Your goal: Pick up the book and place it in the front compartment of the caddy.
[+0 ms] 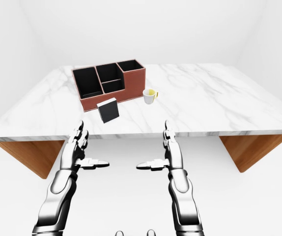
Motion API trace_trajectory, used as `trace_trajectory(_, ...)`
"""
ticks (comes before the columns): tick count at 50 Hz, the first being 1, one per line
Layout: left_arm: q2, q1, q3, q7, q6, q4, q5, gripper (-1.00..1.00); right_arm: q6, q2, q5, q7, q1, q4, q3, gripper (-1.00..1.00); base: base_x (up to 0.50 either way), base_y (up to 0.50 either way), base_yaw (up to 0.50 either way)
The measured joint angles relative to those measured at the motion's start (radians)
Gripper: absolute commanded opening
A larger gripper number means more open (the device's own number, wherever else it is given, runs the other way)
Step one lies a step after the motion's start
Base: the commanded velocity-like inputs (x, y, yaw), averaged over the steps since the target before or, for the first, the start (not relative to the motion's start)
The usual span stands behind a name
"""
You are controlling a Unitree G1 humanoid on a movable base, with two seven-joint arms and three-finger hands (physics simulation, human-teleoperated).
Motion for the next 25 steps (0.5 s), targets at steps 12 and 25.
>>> trace_trajectory(12,-0.001,-0.012,-0.010,0.000,0.000,-0.092,0.009,1.00,0.000,0.004,-0.024,-0.007,0.003,-0.096,0.021,1.00,0.00,0.00,0.00)
trace_trajectory(25,0.000,-0.057,-0.020,-0.012,0.000,-0.213,0.008,1.00,0.000,-0.001,-0.045,-0.007,-0.051,-0.214,0.018,1.00,0.00,0.00,0.00)
